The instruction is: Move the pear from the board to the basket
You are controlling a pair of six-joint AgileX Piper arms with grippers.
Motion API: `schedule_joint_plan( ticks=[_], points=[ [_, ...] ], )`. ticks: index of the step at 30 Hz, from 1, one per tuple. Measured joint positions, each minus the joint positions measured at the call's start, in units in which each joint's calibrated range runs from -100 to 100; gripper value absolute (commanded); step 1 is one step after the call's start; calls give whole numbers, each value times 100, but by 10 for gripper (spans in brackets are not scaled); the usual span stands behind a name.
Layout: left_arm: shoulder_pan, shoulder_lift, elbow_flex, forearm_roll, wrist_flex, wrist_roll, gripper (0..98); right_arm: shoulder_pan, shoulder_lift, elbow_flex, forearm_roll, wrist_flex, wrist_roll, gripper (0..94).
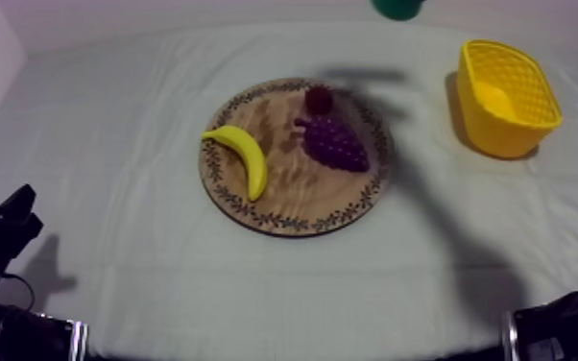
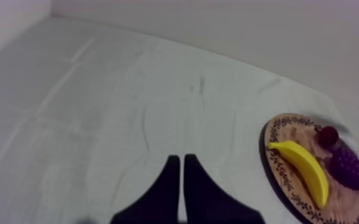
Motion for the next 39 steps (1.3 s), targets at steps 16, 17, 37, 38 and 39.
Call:
schedule_joint_plan(
  ticks=[16,17,37,38,39],
  points=[
    [0,0,0,0,0,0,1,1911,281,464,123,-457,386,424],
    [0,0,0,0,0,0,1,1959,335,502,135,-504,386,426],
    [0,0,0,0,0,0,1,2167,1144,1624,226,-1062,662,696],
    [0,0,0,0,0,0,1,2157,1085,1667,230,-1062,674,699],
    [0,0,0,0,0,0,1,2152,1017,1722,230,-1083,672,699]
  ],
)
